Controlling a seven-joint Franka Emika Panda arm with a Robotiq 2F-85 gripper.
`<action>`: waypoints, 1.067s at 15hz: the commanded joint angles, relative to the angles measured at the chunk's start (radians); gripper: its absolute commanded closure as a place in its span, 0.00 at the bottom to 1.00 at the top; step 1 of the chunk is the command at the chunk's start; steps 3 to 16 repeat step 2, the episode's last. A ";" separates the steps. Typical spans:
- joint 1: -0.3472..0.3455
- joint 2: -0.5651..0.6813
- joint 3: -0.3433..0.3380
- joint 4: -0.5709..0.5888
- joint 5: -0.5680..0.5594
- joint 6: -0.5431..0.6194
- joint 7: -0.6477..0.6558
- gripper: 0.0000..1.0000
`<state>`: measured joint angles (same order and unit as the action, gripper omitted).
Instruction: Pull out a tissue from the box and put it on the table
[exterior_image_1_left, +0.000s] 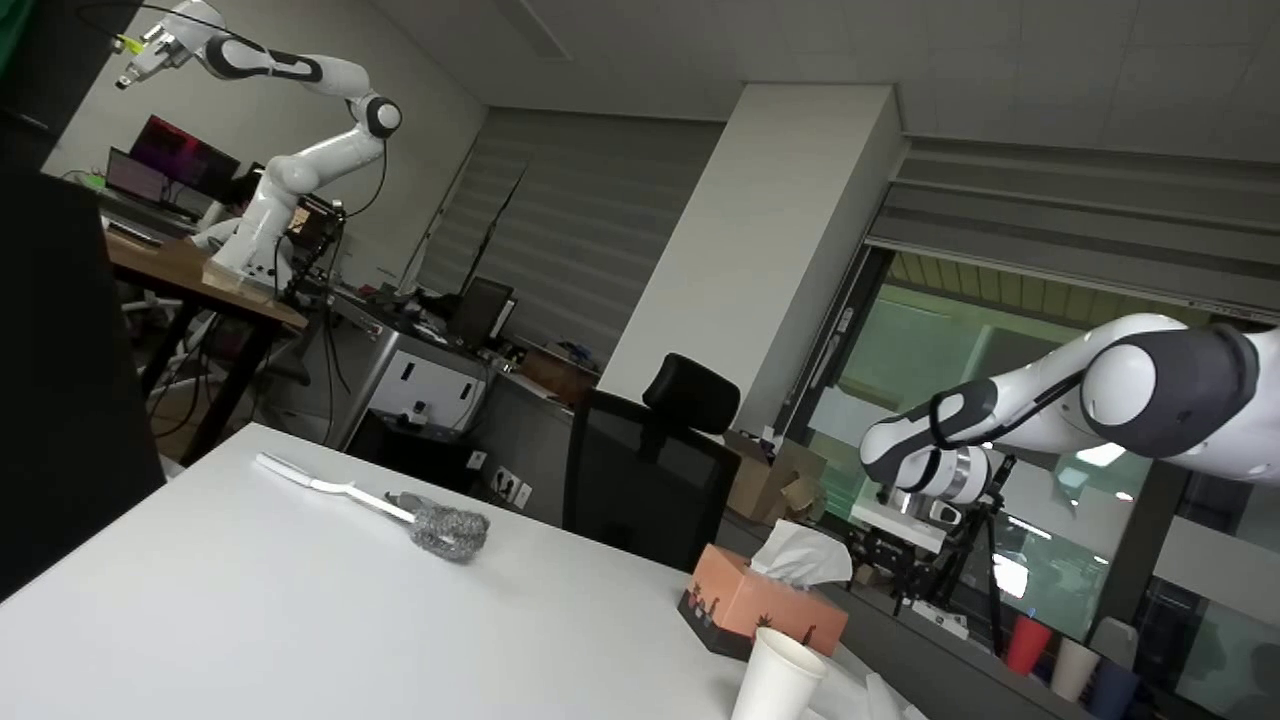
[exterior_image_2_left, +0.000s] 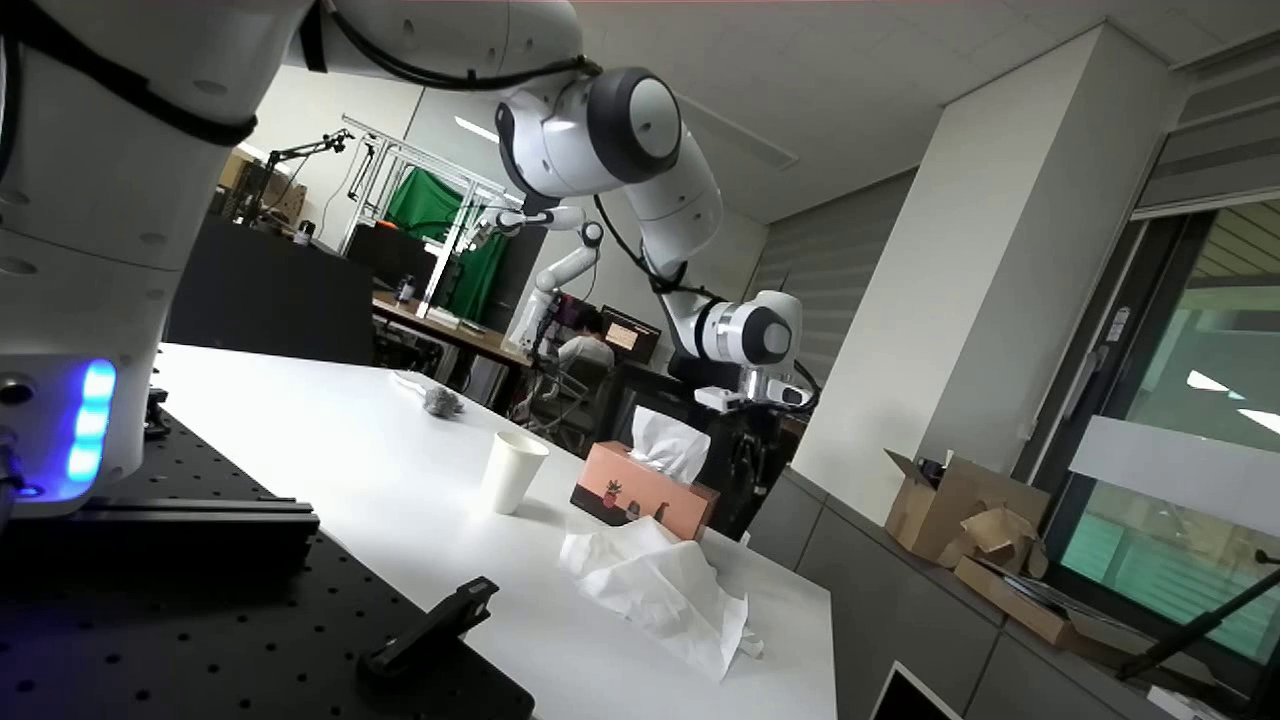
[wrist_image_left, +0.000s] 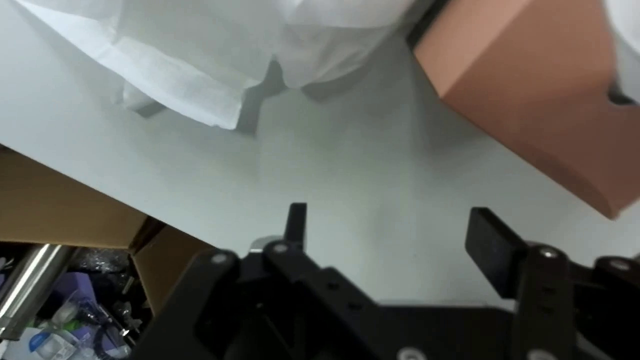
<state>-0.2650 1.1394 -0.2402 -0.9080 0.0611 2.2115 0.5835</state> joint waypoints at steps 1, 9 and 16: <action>-0.003 -0.008 0.002 0.000 0.015 0.010 0.007 0.10; -0.006 -0.016 0.006 0.000 0.021 0.011 0.010 0.04; -0.006 -0.016 0.006 0.000 0.021 0.011 0.010 0.04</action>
